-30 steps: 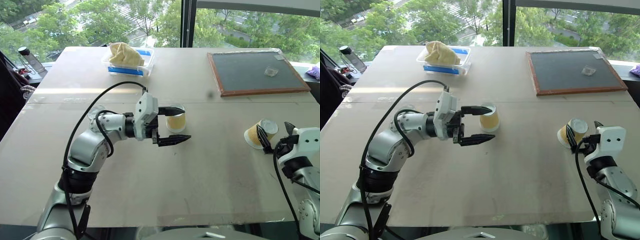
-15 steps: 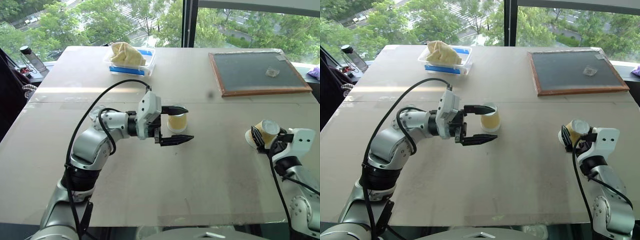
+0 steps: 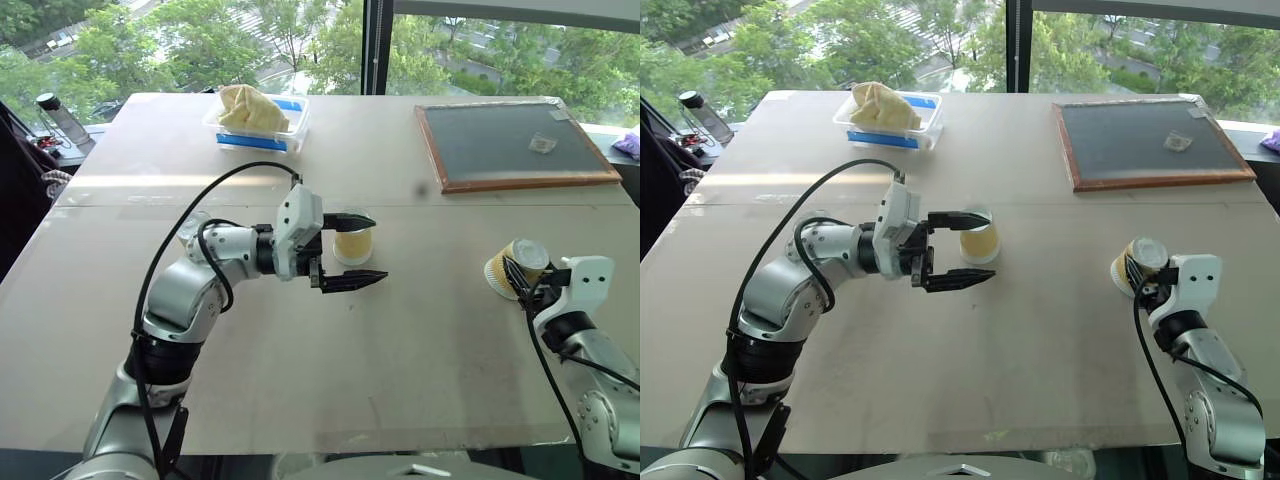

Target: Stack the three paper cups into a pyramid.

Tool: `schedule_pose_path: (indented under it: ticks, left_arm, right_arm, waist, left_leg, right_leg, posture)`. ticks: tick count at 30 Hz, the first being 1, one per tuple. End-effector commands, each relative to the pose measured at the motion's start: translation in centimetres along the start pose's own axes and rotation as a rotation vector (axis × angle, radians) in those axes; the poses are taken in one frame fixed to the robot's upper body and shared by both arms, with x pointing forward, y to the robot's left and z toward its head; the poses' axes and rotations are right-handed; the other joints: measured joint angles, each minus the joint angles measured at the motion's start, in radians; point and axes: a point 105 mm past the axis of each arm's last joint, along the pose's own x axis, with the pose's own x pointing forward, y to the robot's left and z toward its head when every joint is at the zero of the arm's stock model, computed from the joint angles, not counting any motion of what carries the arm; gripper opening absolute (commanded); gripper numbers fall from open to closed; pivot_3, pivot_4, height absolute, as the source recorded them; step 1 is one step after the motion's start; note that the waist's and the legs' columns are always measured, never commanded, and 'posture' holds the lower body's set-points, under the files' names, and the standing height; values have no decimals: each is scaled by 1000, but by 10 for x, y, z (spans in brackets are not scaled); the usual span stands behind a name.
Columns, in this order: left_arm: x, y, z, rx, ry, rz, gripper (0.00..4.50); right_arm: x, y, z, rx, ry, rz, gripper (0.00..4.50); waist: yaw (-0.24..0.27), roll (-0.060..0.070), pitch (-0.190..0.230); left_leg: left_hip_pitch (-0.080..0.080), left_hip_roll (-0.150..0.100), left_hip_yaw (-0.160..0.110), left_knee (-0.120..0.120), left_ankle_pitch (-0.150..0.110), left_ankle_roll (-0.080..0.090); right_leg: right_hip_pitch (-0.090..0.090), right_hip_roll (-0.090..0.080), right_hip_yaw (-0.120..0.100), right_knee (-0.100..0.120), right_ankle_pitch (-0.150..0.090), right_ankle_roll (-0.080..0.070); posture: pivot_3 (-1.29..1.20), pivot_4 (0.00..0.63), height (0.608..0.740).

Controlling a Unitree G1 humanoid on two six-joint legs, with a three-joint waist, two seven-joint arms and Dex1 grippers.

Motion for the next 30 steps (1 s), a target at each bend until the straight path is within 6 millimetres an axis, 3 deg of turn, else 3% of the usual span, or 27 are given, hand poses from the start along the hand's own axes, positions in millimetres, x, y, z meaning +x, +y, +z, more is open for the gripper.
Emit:
schedule_pose_path:
  ticks: [1,10,16,23,30]
  left_arm:
    - [-19,1,-4,29,16,98,4500]
    - [-64,-9,-27,-25,34,390,4500]
    - [-79,-9,-28,-12,45,500,4500]
    - [-81,-13,-29,-16,55,501,4500]
    - [-80,-12,-30,-19,52,490,4500]
  right_arm:
    - [12,26,17,-30,-64,121,1727]
    - [46,92,20,27,-68,384,1727]
    - [59,117,17,12,-51,493,1727]
    - [79,128,15,-16,-52,489,1727]
    - [82,133,14,-26,-53,495,1727]
  waist:
    - [-5,0,0]
    - [6,-1,0]
    - [15,-1,0]
    - [11,-1,-1]
    - [10,-1,-1]
  left_leg:
    - [0,0,0,0,0,0]
    - [0,2,-3,0,0,0]
    - [-2,1,-3,0,0,0]
    - [-1,0,-2,0,0,0]
    - [0,0,-2,0,0,0]
  right_leg:
    - [0,0,0,0,0,0]
    - [0,-2,0,-1,0,0]
    - [-1,-2,-2,-1,0,0]
    - [-1,-2,-2,0,0,0]
    - [-1,-2,-1,0,0,0]
  posture:
    - [0,150,740]
    - [0,150,740]
    - [0,150,740]
    - [0,150,740]
    - [0,150,740]
